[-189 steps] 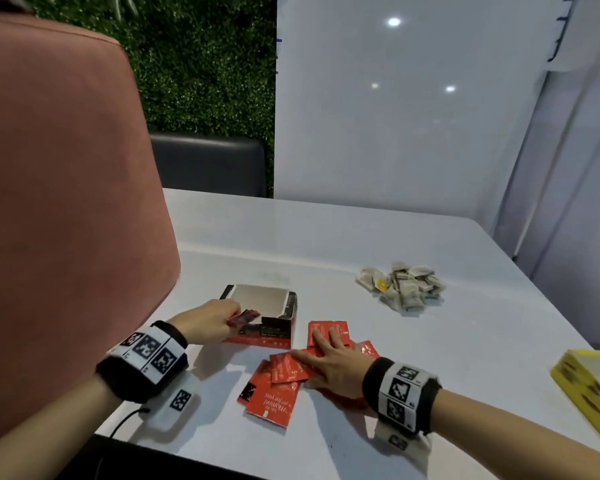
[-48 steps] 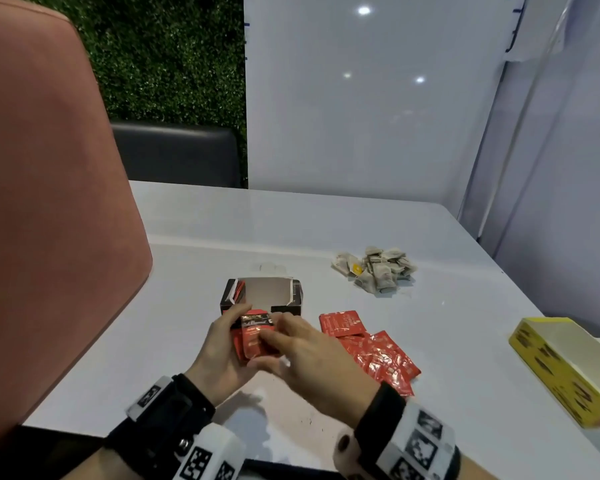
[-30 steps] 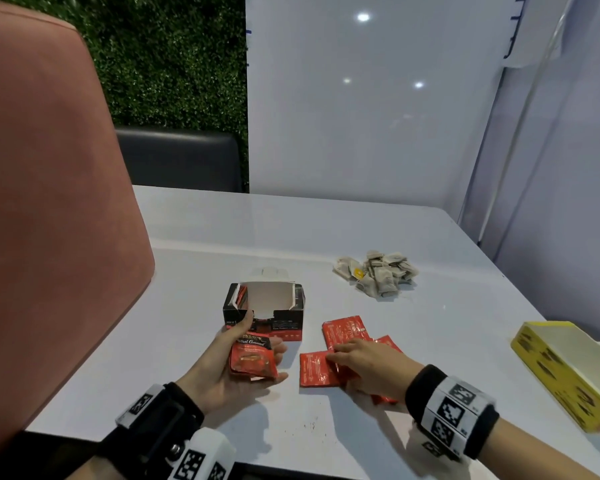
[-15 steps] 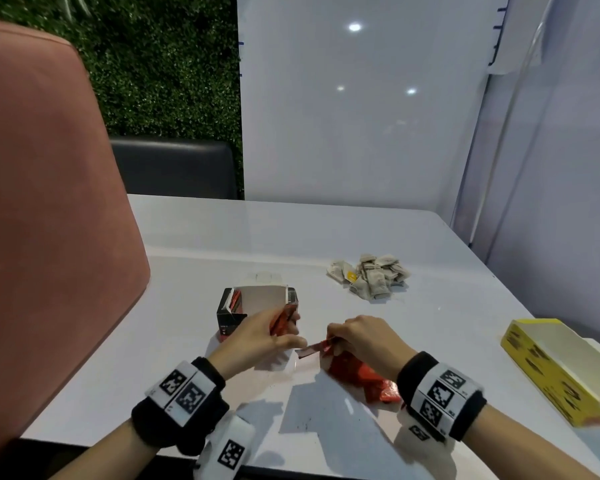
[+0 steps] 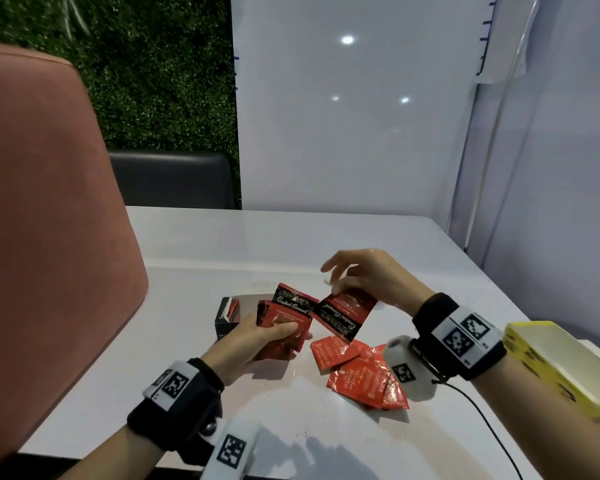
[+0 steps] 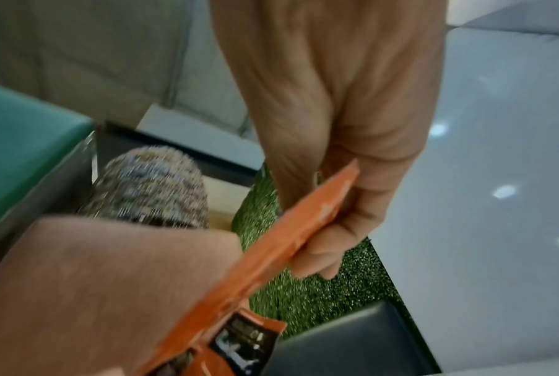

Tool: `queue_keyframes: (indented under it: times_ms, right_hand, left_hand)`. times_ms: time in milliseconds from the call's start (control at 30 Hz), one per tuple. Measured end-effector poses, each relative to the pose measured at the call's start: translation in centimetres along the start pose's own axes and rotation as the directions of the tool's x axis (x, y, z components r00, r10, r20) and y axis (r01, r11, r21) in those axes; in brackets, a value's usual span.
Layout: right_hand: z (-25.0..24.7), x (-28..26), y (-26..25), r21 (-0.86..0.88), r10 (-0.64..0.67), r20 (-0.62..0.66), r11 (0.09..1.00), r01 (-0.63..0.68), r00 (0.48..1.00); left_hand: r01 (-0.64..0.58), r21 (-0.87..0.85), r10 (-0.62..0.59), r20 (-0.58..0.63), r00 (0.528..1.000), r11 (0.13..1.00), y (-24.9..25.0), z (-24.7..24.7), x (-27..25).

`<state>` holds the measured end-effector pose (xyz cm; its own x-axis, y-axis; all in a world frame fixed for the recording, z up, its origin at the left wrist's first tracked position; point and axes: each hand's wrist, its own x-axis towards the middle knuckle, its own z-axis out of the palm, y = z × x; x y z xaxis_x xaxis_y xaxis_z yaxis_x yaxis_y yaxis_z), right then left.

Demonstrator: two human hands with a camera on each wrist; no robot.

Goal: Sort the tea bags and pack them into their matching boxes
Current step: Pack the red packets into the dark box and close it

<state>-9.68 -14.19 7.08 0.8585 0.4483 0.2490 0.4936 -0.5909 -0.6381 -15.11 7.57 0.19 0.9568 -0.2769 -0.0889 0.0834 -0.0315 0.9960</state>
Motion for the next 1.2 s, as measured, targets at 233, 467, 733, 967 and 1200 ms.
queue_keyframes:
  times_ms: [233,467,733,967,1200]
  right_hand:
    - [3.8,-1.9,2.0,0.702,0.213,0.001,0.696,-0.152,0.977]
    - [7.5,-2.3,0.6,0.785,0.292,-0.107,0.611,-0.099,0.950]
    - [9.0,-1.8,0.2,0.569,0.306,-0.282,0.816,-0.098,0.910]
    - [8.5,-1.9,0.0,0.402,0.212,-0.262,0.911,-0.093,0.942]
    - [8.4,-1.8,-0.8,0.357,0.199,-0.177,0.926,-0.125,0.964]
  left_hand:
    - [-0.011,-0.320,-0.006,-0.053,0.999,0.947,-1.0,0.3,-0.3]
    - [-0.066,-0.363,0.015,-0.144,0.990,0.929,-0.9,0.9,-0.1]
    - [-0.095,-0.352,0.014,-0.226,0.974,0.931,-1.3,1.3,0.2]
    - [-0.054,-0.321,0.012,-0.130,0.991,0.946,-1.0,1.3,0.0]
    - [0.035,-0.334,-0.053,-0.046,0.998,0.942,-0.8,1.0,0.3]
